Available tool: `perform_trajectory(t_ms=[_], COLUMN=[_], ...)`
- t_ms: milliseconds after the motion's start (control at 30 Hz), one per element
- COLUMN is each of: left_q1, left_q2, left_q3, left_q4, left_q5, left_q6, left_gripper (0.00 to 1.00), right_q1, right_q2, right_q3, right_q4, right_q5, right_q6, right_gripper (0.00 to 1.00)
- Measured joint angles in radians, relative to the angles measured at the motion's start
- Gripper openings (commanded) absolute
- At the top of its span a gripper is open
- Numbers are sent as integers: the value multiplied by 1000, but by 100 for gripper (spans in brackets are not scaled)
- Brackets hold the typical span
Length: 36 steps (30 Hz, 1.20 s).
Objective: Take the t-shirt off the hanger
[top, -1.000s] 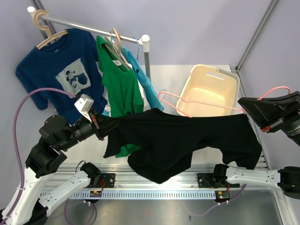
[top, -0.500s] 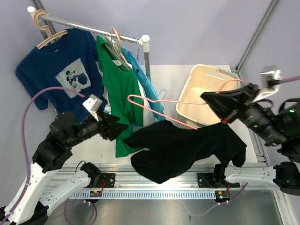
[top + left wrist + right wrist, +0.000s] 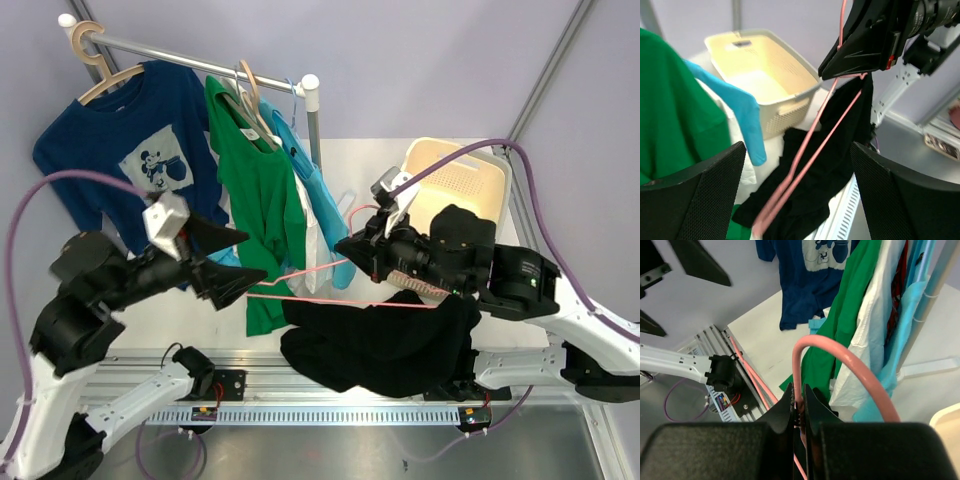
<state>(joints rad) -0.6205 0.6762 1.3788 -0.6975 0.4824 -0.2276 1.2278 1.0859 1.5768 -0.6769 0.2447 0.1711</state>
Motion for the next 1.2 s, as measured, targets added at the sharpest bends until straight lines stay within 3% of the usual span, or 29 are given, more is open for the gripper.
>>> perform_trajectory(t_ms=[200, 400, 433, 567, 667, 800, 900, 1033, 1067, 1100, 1133, 1167, 1200], left_q1=[-3, -68, -83, -105, -105, -107, -112, -113, -113, -113, -110, -109, -110], left_q2=[186, 240, 246, 255, 255, 254, 253, 248, 246, 244, 241, 237, 233], left_q3=[-6, -31, -31, -49, -63, -67, -75, -80, -80, -80, -80, -80, -80], left_q4=[-8, 2, 4, 18, 23, 31, 45, 63, 63, 63, 59, 60, 61], left_q5=[98, 150, 152, 161, 166, 192, 211, 198, 186, 164, 145, 129, 113], left_q6=[21, 41, 45, 66, 71, 66, 62, 34, 27, 18, 10, 2, -7], left_gripper=[84, 78, 74, 32, 26, 0, 0, 0, 0, 0, 0, 0, 0], right_q1=[0, 0, 0, 0, 0, 0, -2, -2, -1, -1, -1, -1, -1], right_q2=[30, 92, 102, 132, 135, 132, 130, 128, 128, 127, 126, 122, 117], right_q3=[-35, -36, -36, -36, -37, -44, -46, -46, -46, -46, -46, -46, -46], right_q4=[63, 158, 169, 200, 206, 218, 220, 219, 219, 219, 219, 217, 216], right_q5=[-40, -81, -84, -101, -108, -106, -107, -100, -97, -92, -81, -72, -59], right_q6=[-3, -3, -3, -4, -7, -16, -18, -19, -18, -20, -11, -6, -7], right_gripper=[0, 0, 0, 0, 0, 0, 3, 41, 62, 70, 89, 89, 99])
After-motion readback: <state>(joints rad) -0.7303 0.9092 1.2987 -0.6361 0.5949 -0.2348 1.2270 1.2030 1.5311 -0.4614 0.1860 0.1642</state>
